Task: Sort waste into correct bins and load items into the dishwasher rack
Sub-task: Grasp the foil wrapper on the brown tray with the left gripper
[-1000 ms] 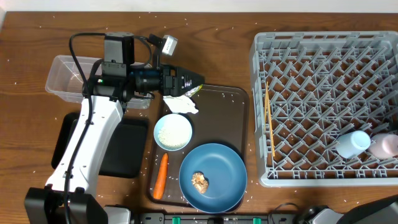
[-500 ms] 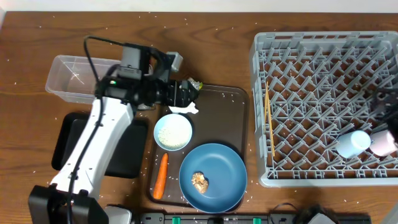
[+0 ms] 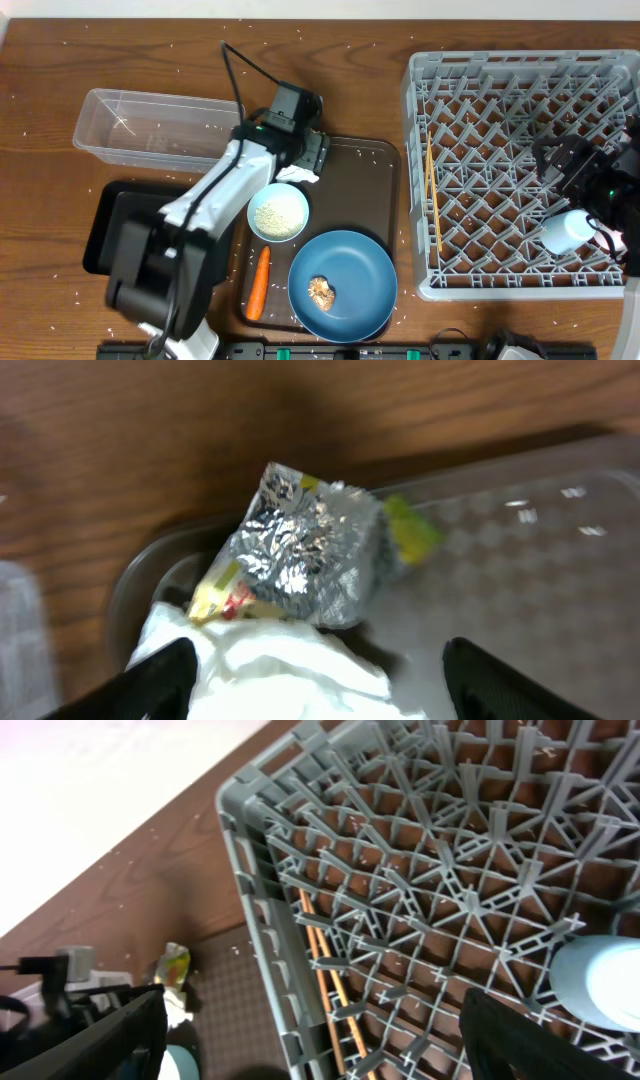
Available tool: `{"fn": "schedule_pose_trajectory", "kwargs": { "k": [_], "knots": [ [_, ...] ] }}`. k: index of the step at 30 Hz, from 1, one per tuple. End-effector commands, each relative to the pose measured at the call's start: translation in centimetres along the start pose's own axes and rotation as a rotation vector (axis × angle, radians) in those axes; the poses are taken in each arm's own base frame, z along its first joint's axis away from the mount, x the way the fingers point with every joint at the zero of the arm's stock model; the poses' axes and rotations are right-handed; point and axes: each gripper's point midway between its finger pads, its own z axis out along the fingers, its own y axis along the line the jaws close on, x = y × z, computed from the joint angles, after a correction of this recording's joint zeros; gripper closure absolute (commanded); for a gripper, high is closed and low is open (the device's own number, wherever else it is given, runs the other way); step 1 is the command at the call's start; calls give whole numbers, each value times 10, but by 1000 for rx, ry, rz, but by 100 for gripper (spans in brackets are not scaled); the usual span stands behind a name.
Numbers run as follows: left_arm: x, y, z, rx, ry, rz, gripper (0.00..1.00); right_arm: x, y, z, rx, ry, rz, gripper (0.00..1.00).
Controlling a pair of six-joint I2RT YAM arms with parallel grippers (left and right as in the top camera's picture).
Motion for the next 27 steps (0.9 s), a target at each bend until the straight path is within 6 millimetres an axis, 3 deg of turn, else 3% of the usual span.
{"fn": "schedule_pose_trajectory", "kwargs": {
  "k": [1, 8, 17, 21, 23, 27],
  "knots": [
    [6, 0, 11, -34, 16, 34, 39, 0, -4, 3, 28, 13, -19, 13],
    [-10, -15, 4, -11, -46, 55, 92, 3, -5, 4, 32, 26, -14, 13],
    [-37, -18, -53, -1, -164, 55, 94, 5, -6, 4, 34, 34, -37, 13],
    [-49, -18, -89, 1, -240, 48, 94, 5, -6, 4, 34, 34, -36, 13],
    [-54, -7, -110, -58, -286, 37, 94, 5, -6, 4, 34, 34, -36, 13],
    [-53, 36, -151, -287, -342, -33, 94, 6, -6, 4, 35, 37, -35, 13]
  ]
}}
